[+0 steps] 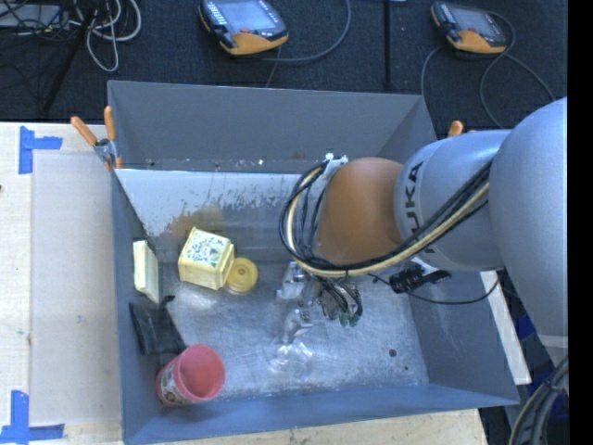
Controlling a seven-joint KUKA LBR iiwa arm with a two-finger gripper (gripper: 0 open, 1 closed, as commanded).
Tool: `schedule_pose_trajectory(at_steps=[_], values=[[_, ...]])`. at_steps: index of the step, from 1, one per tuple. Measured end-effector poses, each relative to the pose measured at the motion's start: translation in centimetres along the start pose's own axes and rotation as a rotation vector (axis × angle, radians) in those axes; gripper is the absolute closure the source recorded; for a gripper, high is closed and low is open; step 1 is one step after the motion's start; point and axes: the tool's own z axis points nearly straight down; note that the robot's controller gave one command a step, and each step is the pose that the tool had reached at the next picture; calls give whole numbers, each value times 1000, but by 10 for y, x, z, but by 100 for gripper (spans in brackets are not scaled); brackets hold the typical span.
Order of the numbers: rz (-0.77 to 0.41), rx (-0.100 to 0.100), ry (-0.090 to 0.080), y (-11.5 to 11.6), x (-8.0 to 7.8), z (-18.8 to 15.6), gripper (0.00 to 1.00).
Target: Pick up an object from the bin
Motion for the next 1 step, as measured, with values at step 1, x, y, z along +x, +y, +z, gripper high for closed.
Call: schedule_pose_trajectory(at_steps=[1], values=[[10,5,-3,-6,10,-35,100]])
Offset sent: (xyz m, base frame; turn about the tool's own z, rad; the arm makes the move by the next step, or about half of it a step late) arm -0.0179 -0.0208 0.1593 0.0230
